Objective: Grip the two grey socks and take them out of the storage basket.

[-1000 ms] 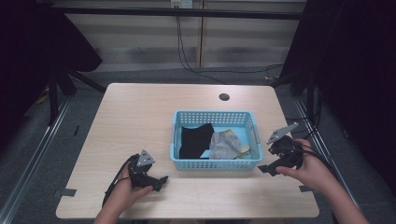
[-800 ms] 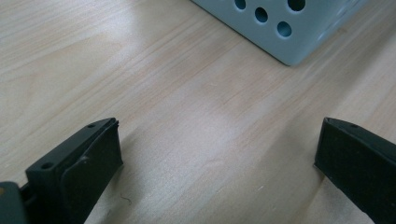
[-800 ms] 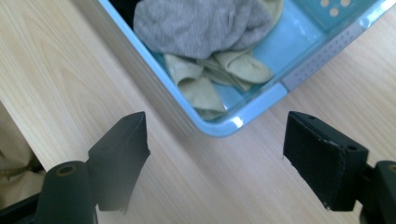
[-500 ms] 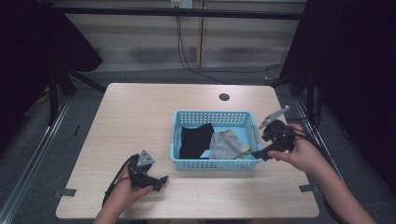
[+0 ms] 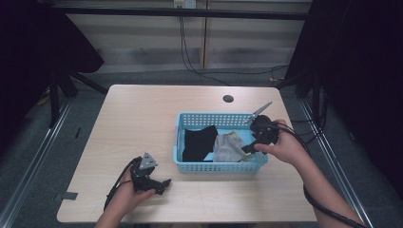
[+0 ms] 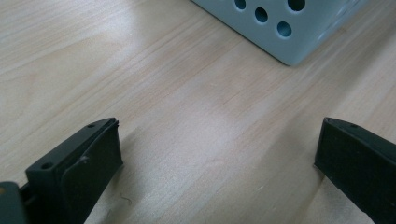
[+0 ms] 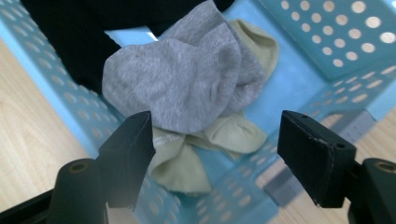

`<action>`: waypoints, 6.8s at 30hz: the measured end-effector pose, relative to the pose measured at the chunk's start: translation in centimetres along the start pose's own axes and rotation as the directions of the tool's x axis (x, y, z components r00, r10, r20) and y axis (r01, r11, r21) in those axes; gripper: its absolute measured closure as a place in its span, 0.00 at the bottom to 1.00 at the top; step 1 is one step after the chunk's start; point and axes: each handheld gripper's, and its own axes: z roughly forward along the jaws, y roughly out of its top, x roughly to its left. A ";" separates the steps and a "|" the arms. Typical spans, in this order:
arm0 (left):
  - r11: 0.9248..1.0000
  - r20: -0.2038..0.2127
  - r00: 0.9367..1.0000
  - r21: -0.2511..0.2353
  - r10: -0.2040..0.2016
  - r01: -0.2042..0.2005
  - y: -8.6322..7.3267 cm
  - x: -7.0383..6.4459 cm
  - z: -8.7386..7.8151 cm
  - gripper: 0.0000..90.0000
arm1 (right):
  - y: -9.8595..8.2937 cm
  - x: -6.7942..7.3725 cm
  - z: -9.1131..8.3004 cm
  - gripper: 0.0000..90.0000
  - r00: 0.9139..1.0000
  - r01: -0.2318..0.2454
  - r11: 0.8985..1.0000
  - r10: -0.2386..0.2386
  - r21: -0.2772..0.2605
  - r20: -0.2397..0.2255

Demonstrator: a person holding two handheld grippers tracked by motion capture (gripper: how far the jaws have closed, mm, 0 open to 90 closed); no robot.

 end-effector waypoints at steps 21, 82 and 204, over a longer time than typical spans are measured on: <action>1.000 0.001 1.000 -0.001 0.000 0.000 0.0 0.0 0.0 0.00 | 2.4 0.7 5.9 0.48 1.000 0.009 0.995 -0.010 0.100 0.001; 1.000 0.002 1.000 -0.005 -0.007 0.007 0.0 0.0 0.0 0.00 | 5.2 -1.9 -4.8 0.93 0.999 -0.004 0.994 0.010 0.105 -0.053; 1.000 0.000 1.000 -0.009 -0.008 0.008 0.0 -0.1 0.1 0.00 | -4.6 -8.0 -3.9 0.70 0.981 -0.196 0.974 0.195 0.110 0.013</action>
